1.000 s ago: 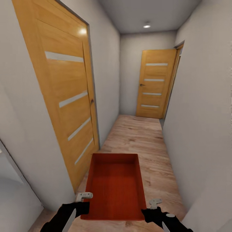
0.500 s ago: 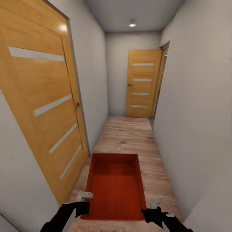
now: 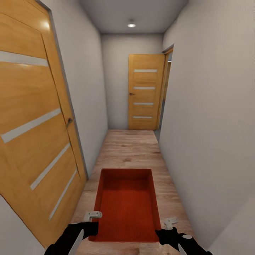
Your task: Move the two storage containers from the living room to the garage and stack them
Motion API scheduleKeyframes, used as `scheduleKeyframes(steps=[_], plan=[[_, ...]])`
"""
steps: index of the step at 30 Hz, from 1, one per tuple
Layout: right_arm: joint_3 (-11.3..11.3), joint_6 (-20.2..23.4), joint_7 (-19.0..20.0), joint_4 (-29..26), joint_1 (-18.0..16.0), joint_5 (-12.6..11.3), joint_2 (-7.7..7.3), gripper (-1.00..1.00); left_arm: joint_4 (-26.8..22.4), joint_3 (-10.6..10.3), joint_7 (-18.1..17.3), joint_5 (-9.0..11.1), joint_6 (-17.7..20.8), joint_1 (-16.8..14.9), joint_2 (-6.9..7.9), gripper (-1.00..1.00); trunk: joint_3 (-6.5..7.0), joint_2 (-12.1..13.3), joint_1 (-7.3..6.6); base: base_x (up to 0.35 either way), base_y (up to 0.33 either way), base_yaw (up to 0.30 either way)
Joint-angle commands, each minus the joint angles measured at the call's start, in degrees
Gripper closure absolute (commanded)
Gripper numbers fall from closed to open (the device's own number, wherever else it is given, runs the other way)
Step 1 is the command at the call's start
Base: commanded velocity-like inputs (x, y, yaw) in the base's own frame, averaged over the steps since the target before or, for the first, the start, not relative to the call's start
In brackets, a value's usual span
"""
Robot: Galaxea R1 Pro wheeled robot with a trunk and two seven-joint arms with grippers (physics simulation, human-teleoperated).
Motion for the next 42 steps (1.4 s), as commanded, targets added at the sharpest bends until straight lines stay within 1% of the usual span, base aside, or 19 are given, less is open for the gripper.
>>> scheduleKeyframes(steps=[1,7,24,37,38,40,42], plan=[[0.6,0.4,0.9,-0.1,0.0,-0.9,0.02,1.00,-0.2,4.1,2.7,0.8,0.3,-0.1,-0.02,1.00,-0.13,-0.1,0.07,0.325,0.111,-0.240],[0.6,0.4,0.9,-0.1,0.0,-0.9,0.02,1.00,-0.2,4.1,2.7,0.8,0.3,-0.1,-0.02,1.00,-0.13,-0.1,0.07,0.325,0.116,-0.104],[0.6,0.4,0.9,-0.1,0.0,-0.9,0.02,1.00,-0.2,4.1,2.7,0.8,0.3,-0.1,-0.02,1.00,-0.13,-0.1,0.07,0.323,0.126,-0.002],[0.6,0.4,0.9,-0.1,0.0,-0.9,0.02,1.00,-0.2,4.1,2.7,0.8,0.3,-0.1,-0.02,1.00,-0.13,-0.1,0.07,0.323,0.016,0.000],[0.4,0.2,-0.3,0.1,0.0,0.0,0.29,1.00,-0.1,-0.1,-0.2,0.4,0.1,0.3,-0.31,1.00,-0.13,-0.1,0.07,0.000,0.000,0.000],[0.4,0.2,-0.4,0.1,0.0,0.0,0.71,1.00,-0.1,-0.2,-0.2,0.4,0.1,0.3,0.28,1.00,-0.13,-0.1,0.07,0.000,0.000,0.000],[0.4,0.2,-0.4,0.1,0.0,0.0,0.91,1.00,-0.1,-0.2,-0.2,0.7,0.1,0.3,0.49,1.00,-0.13,-0.1,0.07,0.000,0.000,0.000]])
